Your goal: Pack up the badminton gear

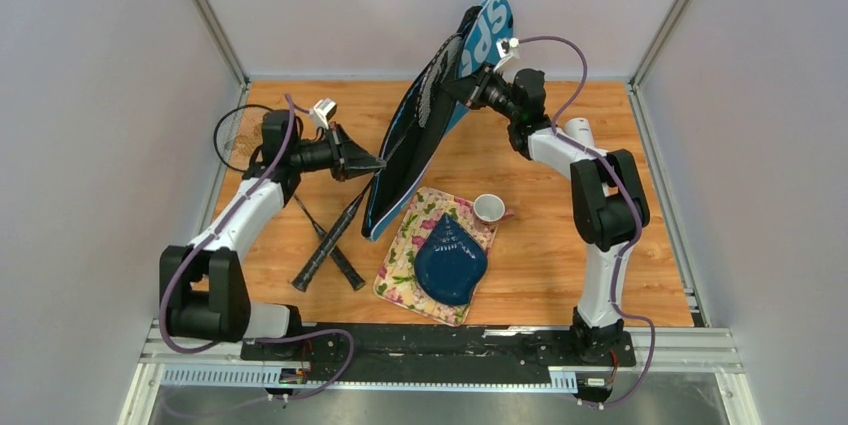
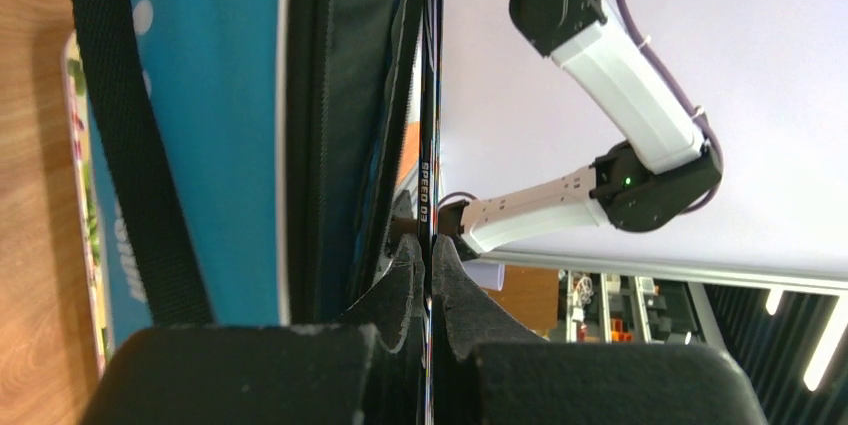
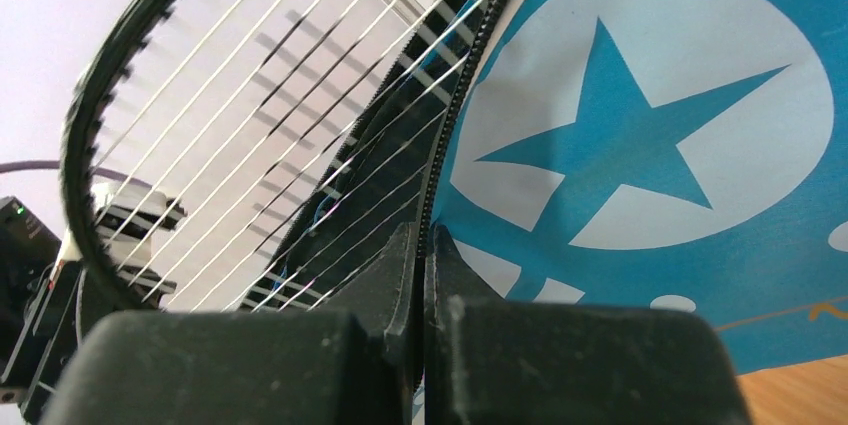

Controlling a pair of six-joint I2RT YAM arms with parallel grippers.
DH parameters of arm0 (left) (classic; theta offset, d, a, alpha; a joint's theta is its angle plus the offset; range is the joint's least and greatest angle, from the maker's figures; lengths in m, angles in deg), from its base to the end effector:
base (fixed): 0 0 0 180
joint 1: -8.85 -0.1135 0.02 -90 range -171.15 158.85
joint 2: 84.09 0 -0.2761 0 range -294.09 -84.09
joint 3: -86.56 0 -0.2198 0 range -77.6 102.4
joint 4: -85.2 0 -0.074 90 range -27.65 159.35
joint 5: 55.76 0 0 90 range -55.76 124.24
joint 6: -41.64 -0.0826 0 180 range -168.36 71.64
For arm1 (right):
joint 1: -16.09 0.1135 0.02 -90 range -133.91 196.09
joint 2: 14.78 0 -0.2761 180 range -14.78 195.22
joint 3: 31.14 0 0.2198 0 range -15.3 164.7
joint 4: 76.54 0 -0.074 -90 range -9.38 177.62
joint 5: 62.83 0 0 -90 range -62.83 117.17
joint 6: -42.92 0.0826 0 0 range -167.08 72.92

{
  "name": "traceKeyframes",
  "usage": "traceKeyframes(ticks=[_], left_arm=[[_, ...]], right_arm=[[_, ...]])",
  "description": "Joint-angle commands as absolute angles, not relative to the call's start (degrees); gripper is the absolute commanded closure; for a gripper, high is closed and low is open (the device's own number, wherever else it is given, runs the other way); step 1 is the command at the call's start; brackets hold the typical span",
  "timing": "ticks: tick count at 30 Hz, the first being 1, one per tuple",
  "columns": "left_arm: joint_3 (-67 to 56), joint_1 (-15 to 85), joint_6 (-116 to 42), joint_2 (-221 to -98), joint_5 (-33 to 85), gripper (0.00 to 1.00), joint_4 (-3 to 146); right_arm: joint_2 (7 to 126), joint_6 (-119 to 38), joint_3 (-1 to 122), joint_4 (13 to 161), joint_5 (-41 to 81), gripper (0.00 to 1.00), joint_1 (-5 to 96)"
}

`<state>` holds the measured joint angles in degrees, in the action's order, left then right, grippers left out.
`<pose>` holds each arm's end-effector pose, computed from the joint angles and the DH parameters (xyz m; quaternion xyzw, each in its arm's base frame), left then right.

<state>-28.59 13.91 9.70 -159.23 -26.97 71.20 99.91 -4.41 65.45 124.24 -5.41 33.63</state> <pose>0.2617 -0.0958 0.2943 -0.0754 0.7703 -0.6088 0.1740 0.4516 0.1894 0.3028 -0.0539 0.6909 0.5158 0.5036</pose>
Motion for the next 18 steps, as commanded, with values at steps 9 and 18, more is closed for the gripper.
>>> traceKeyframes(ticks=[9,18], left_arm=[[-14.50,18.16,8.15,-175.75,-23.52,1.00,70.93],[-0.74,21.94,0.87,-187.44,-15.68,1.00,60.85]], right_arm=[[102.20,-3.05,62.31,130.77,0.01,1.00,36.92],[102.11,-3.57,59.59,126.30,3.88,1.00,36.92]])
